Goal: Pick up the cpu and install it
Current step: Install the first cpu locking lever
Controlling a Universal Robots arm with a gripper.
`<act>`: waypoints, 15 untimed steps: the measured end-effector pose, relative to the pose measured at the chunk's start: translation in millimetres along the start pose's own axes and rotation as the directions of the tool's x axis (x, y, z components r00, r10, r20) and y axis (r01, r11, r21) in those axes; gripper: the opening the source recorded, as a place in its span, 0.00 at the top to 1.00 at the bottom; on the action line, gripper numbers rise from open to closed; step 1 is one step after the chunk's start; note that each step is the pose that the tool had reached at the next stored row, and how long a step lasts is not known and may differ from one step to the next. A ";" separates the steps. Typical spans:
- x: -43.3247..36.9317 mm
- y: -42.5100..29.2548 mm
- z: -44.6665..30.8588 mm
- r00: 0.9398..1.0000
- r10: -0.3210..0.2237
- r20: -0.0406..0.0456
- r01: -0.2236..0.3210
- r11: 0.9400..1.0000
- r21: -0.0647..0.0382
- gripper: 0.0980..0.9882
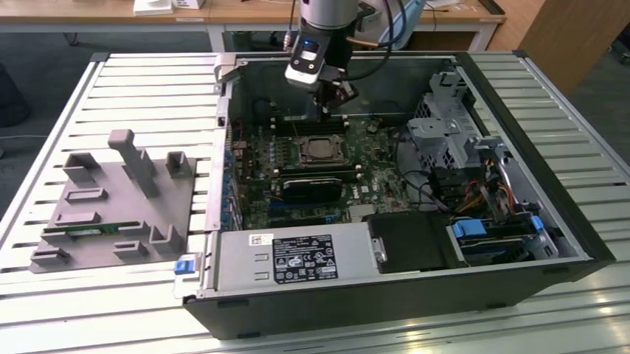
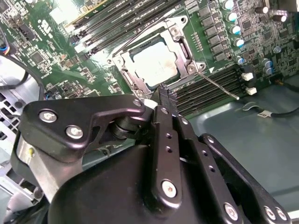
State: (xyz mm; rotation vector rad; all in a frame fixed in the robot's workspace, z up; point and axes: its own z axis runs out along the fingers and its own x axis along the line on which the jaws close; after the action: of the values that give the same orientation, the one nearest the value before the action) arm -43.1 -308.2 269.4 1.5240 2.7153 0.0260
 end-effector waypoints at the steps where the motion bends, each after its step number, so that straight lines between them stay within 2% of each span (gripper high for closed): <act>1: 0.0 0.0 0.0 1.000 -0.007 0.000 0.007 1.000 0.000 0.99; 10: -0.1 -0.1 0.0 0.998 -0.062 -0.002 0.062 0.998 -0.001 0.99; 15: -0.2 -0.1 0.0 0.995 -0.101 -0.003 0.101 0.995 -0.002 0.99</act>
State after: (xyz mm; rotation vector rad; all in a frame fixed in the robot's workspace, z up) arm -43.1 -308.4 269.4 1.3853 2.7896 0.0283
